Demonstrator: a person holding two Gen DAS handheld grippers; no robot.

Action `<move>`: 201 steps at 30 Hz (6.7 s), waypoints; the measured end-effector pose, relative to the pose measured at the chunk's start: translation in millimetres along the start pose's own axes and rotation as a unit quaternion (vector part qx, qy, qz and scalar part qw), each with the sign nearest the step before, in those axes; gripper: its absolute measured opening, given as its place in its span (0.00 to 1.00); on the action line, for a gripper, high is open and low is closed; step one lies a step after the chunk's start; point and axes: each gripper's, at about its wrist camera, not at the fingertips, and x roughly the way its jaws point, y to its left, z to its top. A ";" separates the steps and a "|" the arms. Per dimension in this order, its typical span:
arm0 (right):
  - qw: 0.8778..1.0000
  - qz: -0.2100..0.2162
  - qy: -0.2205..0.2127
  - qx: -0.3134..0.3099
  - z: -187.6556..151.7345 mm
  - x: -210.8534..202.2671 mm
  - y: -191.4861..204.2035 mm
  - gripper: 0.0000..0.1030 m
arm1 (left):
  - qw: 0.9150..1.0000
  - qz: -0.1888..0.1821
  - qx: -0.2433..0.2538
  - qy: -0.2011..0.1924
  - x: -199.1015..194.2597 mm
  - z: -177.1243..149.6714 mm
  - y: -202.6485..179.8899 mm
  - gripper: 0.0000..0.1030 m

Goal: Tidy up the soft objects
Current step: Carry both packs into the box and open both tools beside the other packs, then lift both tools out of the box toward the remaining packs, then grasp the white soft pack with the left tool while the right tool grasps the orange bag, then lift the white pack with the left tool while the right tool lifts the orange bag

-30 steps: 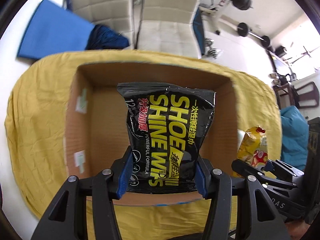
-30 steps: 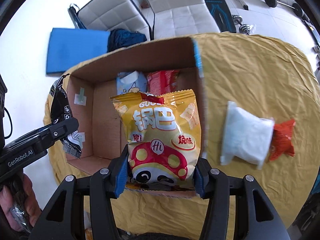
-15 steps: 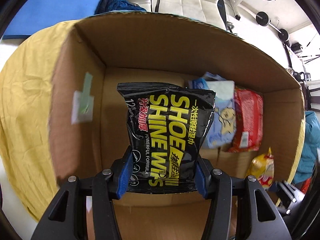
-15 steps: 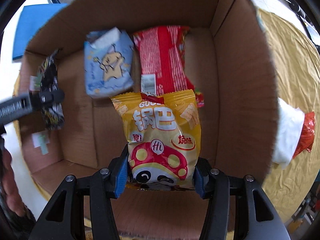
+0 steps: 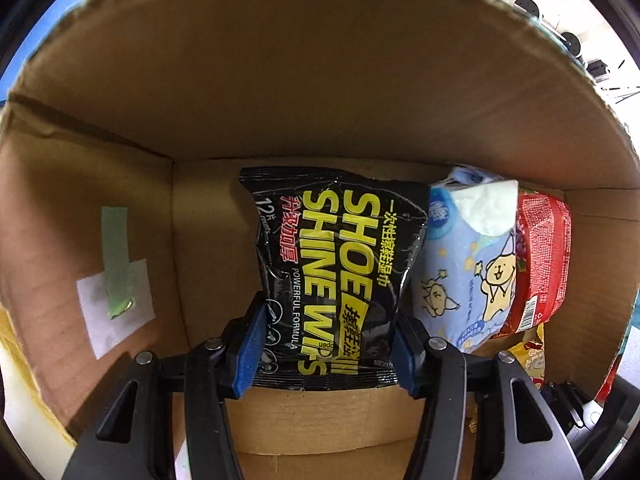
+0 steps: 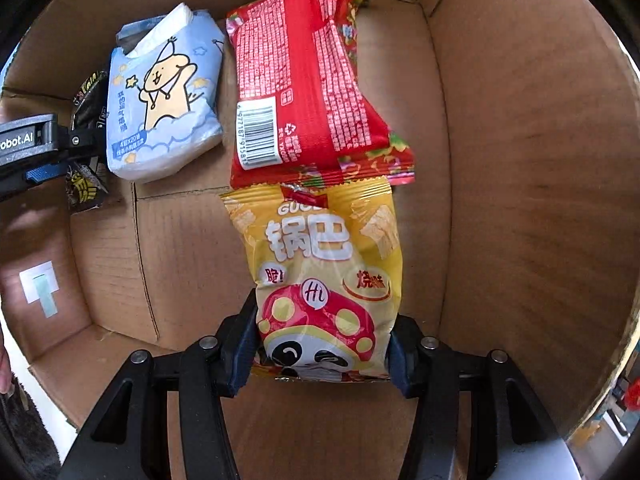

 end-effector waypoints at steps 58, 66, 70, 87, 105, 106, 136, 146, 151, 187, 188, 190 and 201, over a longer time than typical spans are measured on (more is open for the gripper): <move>0.992 -0.009 -0.123 -0.035 -41.2 -127.4 21.3 1.00 | 0.983 0.020 0.006 -0.181 -145.6 -98.2 14.3 1.00; 0.983 -0.003 -0.176 -0.053 -89.7 -177.9 17.1 1.00 | 0.973 0.048 0.005 -0.226 -185.0 -150.3 4.6 1.00; 0.978 -0.001 -0.201 -0.053 -114.5 -200.8 10.6 1.00 | 0.968 0.053 0.004 -0.247 -207.1 -173.0 -3.9 1.00; 0.967 0.046 -0.244 -0.059 -151.9 -259.2 -20.6 1.00 | 0.959 0.074 -0.019 -0.274 -244.2 -216.4 -38.1 1.00; 0.978 -0.036 -0.187 0.081 -86.3 -231.7 -276.2 1.00 | 0.978 0.013 0.116 -0.173 -148.1 -126.0 -259.8 1.00; 0.980 -0.032 -0.177 0.085 -80.3 -220.8 -284.5 1.00 | 0.979 0.018 0.123 -0.159 -134.1 -117.4 -271.5 1.00; 0.988 -0.049 -0.040 0.140 -58.0 -93.5 -425.0 0.57 | 0.984 0.098 0.145 0.010 37.1 -40.4 -367.8 0.98; 0.989 -0.025 -0.013 0.148 -45.4 -66.2 -451.0 0.59 | 0.980 0.129 0.146 0.050 89.3 -27.0 -361.2 0.98; 0.989 -0.018 -0.014 0.144 -42.8 -74.7 -448.0 0.60 | 0.986 0.088 0.122 0.068 95.4 -16.3 -348.8 0.98; 0.986 0.018 -0.023 0.162 -43.3 -75.4 -453.4 0.51 | 0.989 0.019 0.146 0.016 71.8 -54.5 -371.6 0.81; 0.987 0.018 -0.026 0.160 -44.1 -78.6 -451.4 0.51 | 0.989 0.022 0.149 0.010 67.6 -57.2 -373.5 0.80; 0.987 0.019 -0.032 0.157 -45.7 -85.8 -447.7 0.51 | 0.988 0.024 0.152 -0.002 60.0 -59.9 -378.7 0.80; 0.988 0.032 -0.066 0.135 -58.6 -129.5 -421.0 0.48 | 0.986 -0.001 0.159 -0.057 -0.2 -78.8 -386.3 0.75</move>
